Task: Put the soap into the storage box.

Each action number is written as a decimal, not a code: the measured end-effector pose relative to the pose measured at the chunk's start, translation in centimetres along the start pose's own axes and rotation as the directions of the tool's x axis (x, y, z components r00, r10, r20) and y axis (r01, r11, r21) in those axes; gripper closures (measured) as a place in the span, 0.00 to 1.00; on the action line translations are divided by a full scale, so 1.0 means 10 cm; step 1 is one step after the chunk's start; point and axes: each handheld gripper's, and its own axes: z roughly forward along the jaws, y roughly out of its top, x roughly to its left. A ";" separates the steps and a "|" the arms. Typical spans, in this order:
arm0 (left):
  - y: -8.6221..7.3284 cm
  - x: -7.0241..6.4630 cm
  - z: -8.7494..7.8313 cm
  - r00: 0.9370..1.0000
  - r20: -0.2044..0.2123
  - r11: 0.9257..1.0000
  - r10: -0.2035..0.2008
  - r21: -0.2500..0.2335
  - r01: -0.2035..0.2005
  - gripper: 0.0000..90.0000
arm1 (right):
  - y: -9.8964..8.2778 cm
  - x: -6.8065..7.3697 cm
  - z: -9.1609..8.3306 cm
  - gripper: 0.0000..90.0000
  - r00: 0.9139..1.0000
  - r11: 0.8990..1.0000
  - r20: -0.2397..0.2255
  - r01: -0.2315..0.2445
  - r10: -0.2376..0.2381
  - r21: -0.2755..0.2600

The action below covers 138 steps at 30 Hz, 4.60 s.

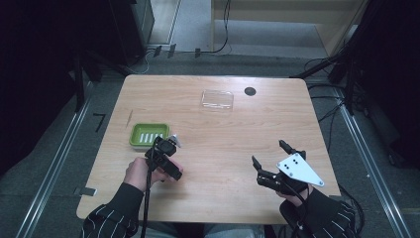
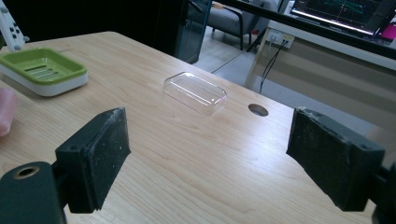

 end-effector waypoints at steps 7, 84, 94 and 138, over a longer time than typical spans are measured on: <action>-0.01 0.03 -0.02 1.000 0.002 1.000 -0.004 -0.004 0.004 0.15 | 0.00 0.00 0.00 0.15 1.000 1.000 -0.002 0.002 -0.002 -0.003; 0.13 0.72 -0.39 0.979 -0.045 0.975 -0.197 -0.111 0.191 0.15 | 0.00 0.01 0.00 0.15 1.000 1.000 -0.004 0.010 -0.010 0.003; 0.21 0.84 -0.41 0.973 -0.035 0.966 -0.229 -0.131 0.223 0.15 | 0.00 0.01 0.01 0.15 1.000 1.000 -0.005 0.012 -0.012 0.004; 0.44 1.22 -0.09 0.927 -0.047 0.923 -0.373 -0.117 0.366 0.15 | 0.00 0.01 0.01 0.15 1.000 1.000 -0.006 0.012 -0.012 0.000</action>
